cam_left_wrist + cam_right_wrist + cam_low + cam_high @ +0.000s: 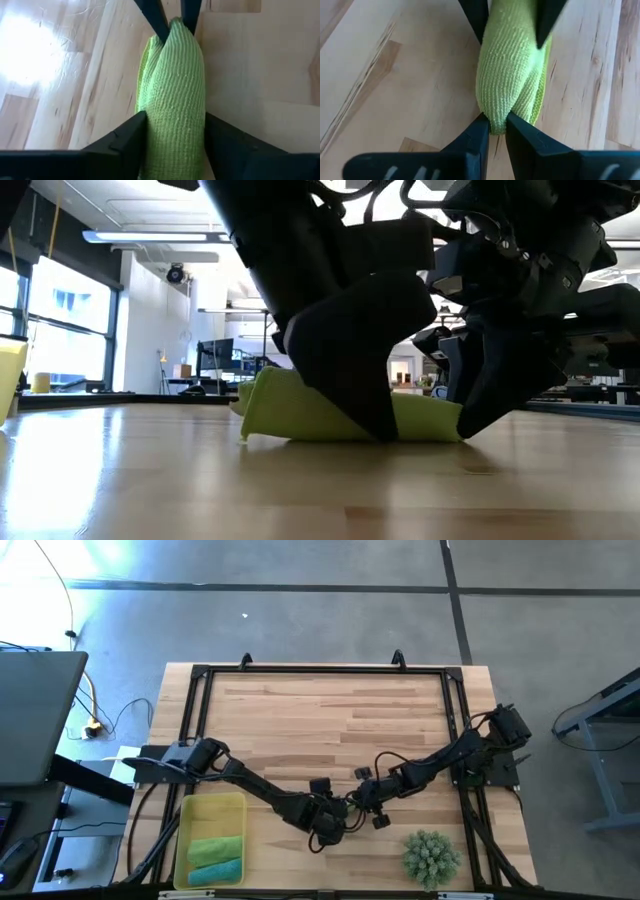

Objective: Roll microfiber towels into tight, uniform cylinder then place into a basket
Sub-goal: Roll the light green microfiber towel

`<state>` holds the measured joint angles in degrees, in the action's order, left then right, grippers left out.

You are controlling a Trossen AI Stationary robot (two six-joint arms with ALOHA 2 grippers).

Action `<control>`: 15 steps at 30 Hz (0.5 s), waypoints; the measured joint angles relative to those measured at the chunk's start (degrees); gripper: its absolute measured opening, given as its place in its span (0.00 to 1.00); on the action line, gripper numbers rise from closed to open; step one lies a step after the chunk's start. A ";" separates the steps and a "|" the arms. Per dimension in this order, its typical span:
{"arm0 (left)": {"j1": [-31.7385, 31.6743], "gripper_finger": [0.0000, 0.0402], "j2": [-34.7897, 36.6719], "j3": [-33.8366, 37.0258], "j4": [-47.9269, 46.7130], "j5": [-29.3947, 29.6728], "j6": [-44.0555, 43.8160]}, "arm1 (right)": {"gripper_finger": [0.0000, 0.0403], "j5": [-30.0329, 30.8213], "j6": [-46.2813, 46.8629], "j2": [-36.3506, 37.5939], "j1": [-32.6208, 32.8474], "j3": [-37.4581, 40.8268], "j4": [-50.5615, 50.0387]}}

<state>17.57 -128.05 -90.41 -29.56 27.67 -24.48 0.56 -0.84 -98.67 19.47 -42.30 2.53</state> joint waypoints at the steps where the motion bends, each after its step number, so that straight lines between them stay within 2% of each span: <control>1: 0.13 0.42 0.00 0.00 -0.03 -0.05 -0.33 | 0.12 0.00 0.00 0.00 0.00 0.00 -0.09; 6: 1.12 0.22 0.00 -0.02 0.00 -0.98 -0.69 | 0.12 0.00 -0.02 0.02 0.01 -0.02 -0.32; 10: 1.42 0.05 0.00 -0.04 0.01 -1.61 -1.81 | 0.16 -0.02 -0.85 0.10 0.02 -0.07 -0.99; 15: 1.73 0.05 0.08 -0.11 -1.89 -2.28 -3.54 | 0.27 0.21 -0.93 3.00 0.02 0.10 -7.66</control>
<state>19.30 -127.97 -90.52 -31.46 25.39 -28.02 0.77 -1.78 -95.68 19.49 -42.20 -5.13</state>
